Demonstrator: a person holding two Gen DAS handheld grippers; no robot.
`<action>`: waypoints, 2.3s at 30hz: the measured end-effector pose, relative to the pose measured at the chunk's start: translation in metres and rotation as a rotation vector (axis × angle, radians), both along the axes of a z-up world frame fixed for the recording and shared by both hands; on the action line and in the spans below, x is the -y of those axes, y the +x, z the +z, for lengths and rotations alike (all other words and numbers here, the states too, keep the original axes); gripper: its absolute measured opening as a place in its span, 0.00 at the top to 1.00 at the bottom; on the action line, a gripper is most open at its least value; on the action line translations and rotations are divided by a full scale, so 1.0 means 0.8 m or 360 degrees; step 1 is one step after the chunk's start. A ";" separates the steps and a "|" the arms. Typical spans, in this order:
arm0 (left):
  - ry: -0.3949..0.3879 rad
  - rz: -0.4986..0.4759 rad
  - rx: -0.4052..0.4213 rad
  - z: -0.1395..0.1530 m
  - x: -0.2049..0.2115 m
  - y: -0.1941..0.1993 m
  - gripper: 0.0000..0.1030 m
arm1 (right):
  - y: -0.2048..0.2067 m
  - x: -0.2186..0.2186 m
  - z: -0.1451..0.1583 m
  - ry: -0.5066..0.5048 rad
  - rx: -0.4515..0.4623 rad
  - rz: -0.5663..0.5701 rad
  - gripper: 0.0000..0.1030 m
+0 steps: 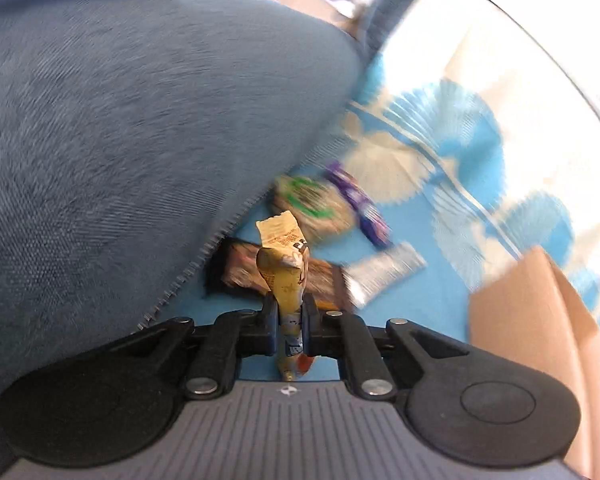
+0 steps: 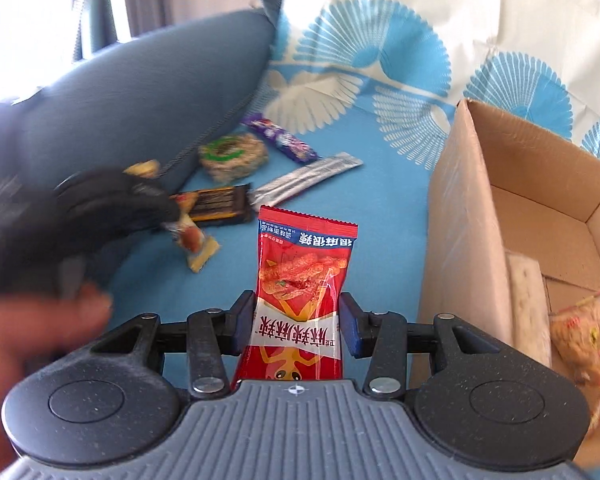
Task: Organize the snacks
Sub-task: 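Grasp the red spicy-strip bag with the right tool while the left tool grasps the yellow snack, then lift and carry the red bag and yellow snack over the box with both tools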
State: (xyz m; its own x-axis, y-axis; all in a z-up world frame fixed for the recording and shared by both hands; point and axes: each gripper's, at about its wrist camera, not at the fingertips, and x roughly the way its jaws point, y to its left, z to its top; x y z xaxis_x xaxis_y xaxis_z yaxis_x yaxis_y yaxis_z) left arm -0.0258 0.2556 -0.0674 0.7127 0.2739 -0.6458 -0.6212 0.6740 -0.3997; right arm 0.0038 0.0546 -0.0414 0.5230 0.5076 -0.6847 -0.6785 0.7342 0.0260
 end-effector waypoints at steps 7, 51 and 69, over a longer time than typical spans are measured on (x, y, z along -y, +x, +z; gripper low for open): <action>0.0079 -0.0408 -0.0160 0.024 0.015 -0.016 0.89 | -0.047 0.039 -0.025 0.0069 0.0015 0.0105 0.55; 0.0284 -0.0553 -0.0536 -0.016 0.059 0.019 0.75 | -0.031 0.044 -0.083 -0.0074 -0.0080 0.0064 0.51; 0.0253 -0.0644 -0.0622 -0.025 0.067 0.033 0.74 | -0.030 0.042 -0.084 -0.0090 -0.0075 0.0071 0.49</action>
State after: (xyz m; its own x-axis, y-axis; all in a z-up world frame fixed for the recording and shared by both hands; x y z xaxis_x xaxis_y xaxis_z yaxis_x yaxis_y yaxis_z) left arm 0.0009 0.2019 -0.0872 0.4977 0.1443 -0.8553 -0.3827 0.9214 -0.0673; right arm -0.0206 0.0214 -0.1088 0.4673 0.4895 -0.7362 -0.7094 0.7045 0.0181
